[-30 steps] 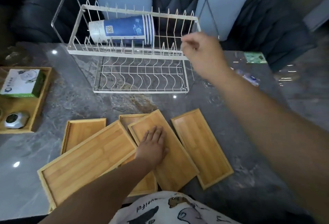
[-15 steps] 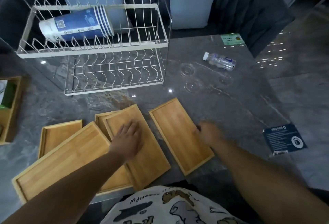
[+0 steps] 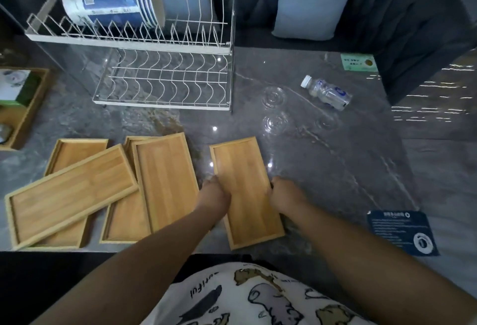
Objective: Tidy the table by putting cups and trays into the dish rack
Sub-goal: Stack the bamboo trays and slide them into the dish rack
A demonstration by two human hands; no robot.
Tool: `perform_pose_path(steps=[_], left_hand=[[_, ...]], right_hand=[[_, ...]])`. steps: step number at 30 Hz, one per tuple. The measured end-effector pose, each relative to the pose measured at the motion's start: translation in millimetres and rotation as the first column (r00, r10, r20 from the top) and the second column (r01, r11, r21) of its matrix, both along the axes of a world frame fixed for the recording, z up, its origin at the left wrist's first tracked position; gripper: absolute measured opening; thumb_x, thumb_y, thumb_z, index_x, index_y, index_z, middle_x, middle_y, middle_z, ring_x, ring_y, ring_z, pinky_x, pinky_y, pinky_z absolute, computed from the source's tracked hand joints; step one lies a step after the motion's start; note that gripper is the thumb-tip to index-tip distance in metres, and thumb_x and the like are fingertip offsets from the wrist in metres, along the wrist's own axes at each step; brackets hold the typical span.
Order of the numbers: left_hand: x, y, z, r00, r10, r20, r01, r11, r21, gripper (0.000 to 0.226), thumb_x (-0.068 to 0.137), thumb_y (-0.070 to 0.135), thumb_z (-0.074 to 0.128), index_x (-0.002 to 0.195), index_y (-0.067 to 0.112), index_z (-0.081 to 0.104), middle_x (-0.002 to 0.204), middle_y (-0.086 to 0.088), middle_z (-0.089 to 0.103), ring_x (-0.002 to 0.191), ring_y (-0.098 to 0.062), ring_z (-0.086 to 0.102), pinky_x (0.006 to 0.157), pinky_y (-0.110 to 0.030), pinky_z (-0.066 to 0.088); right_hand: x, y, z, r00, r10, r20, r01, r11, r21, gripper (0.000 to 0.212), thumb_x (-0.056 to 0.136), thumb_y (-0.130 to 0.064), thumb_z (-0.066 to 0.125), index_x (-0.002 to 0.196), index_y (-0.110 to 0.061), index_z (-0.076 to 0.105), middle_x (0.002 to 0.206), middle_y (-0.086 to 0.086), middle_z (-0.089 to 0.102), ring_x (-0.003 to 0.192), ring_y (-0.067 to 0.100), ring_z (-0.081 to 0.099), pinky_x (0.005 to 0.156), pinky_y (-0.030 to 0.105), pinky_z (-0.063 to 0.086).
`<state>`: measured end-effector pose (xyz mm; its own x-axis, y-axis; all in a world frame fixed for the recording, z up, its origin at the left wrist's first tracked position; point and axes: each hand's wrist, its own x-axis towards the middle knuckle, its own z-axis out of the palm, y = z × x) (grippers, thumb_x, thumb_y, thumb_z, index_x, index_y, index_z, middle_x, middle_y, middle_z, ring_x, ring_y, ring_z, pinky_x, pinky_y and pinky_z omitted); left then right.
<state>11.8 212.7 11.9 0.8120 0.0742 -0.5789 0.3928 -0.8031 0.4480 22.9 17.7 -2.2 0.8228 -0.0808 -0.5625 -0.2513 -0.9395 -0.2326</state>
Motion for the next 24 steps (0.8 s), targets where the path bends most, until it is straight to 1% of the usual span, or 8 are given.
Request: perform_pose_path(steps=[3, 7, 12, 14, 16, 19, 21, 24], left_hand=[[6, -9, 4, 0.983, 0.180, -0.046, -0.182, 0.982, -0.043, 0.034, 0.091, 0.016, 0.049, 0.119, -0.003, 0.055, 0.117, -0.023, 0.060, 0.107, -0.039, 0.059, 0.086, -0.040, 0.048], [12, -10, 2, 0.941, 0.294, -0.169, -0.313, 0.945, -0.099, 0.033, 0.094, 0.019, 0.043, 0.114, -0.002, 0.060, 0.107, -0.017, 0.063, 0.094, -0.030, 0.062, 0.072, -0.030, 0.046], [13, -9, 9, 0.859, 0.479, -0.178, -0.511, 0.823, -0.249, 0.030, 0.089, 0.019, 0.046, 0.111, 0.009, 0.063, 0.100, -0.011, 0.066, 0.089, -0.026, 0.063, 0.080, -0.036, 0.053], [15, -7, 12, 0.855, 0.483, -0.190, -0.519, 0.793, -0.320, 0.035, 0.088, 0.018, 0.047, 0.118, 0.012, 0.063, 0.104, -0.008, 0.067, 0.093, -0.026, 0.064, 0.087, -0.042, 0.055], [16, -1, 16, 0.866, 0.464, -0.187, -0.500, 0.804, -0.322, 0.034, 0.090, 0.018, 0.049, 0.121, 0.014, 0.063, 0.110, -0.008, 0.067, 0.099, -0.026, 0.064, 0.092, -0.044, 0.054], [19, 6, 20, 0.865, 0.452, -0.217, -0.502, 0.789, -0.355, 0.022, 0.092, 0.014, 0.054, 0.106, 0.009, 0.070, 0.102, -0.011, 0.071, 0.094, -0.026, 0.068, 0.089, -0.043, 0.056], [21, 11, 31, 0.866, 0.441, -0.236, -0.500, 0.759, -0.417, 0.017, 0.093, 0.013, 0.058, 0.099, 0.007, 0.072, 0.099, -0.013, 0.072, 0.093, -0.029, 0.069, 0.088, -0.042, 0.057], [25, 21, 59, 0.903, 0.393, -0.175, -0.417, 0.702, -0.577, 0.018, 0.093, 0.018, 0.063, 0.108, 0.012, 0.070, 0.105, -0.010, 0.072, 0.101, -0.027, 0.066, 0.093, -0.045, 0.053]], right_hand=[[2, 3, 1, 1.000, 0.022, 0.004, -0.022, 1.000, -0.008, 0.020, 0.095, -0.027, 0.046, 0.102, -0.014, 0.059, 0.107, 0.010, 0.064, 0.100, 0.030, 0.061, 0.081, 0.035, 0.047], [1, 7, 2, 0.999, -0.041, 0.016, 0.041, 0.999, 0.008, 0.018, 0.095, -0.028, 0.048, 0.084, -0.018, 0.057, 0.096, 0.007, 0.066, 0.090, 0.026, 0.063, 0.081, 0.036, 0.051], [1, 0, 1, 0.978, -0.207, -0.033, 0.210, 0.964, 0.162, 0.023, 0.093, -0.029, 0.056, 0.073, -0.017, 0.061, 0.074, 0.000, 0.064, 0.070, 0.017, 0.062, 0.062, 0.029, 0.049], [3, -4, 1, 0.944, -0.307, -0.122, 0.330, 0.900, 0.284, 0.022, 0.092, -0.027, 0.060, 0.075, -0.014, 0.063, 0.072, 0.003, 0.064, 0.067, 0.018, 0.062, 0.063, 0.031, 0.050], [3, -7, 3, 0.898, -0.384, -0.217, 0.440, 0.819, 0.370, 0.018, 0.092, -0.024, 0.060, 0.079, -0.012, 0.064, 0.076, 0.006, 0.065, 0.069, 0.019, 0.061, 0.064, 0.032, 0.052], [4, -14, 14, 0.849, -0.419, -0.321, 0.526, 0.725, 0.444, 0.015, 0.093, -0.024, 0.060, 0.088, -0.012, 0.066, 0.077, 0.003, 0.063, 0.068, 0.015, 0.058, 0.058, 0.026, 0.048], [7, -18, 30, 0.849, -0.407, -0.337, 0.527, 0.696, 0.487, 0.014, 0.093, -0.024, 0.061, 0.085, -0.012, 0.065, 0.072, 0.001, 0.060, 0.065, 0.012, 0.054, 0.057, 0.024, 0.046], [12, -26, 62, 0.873, -0.415, -0.257, 0.480, 0.635, 0.605, 0.007, 0.092, -0.022, 0.064, 0.088, -0.016, 0.065, 0.069, -0.003, 0.058, 0.059, 0.008, 0.050, 0.055, 0.023, 0.044]])
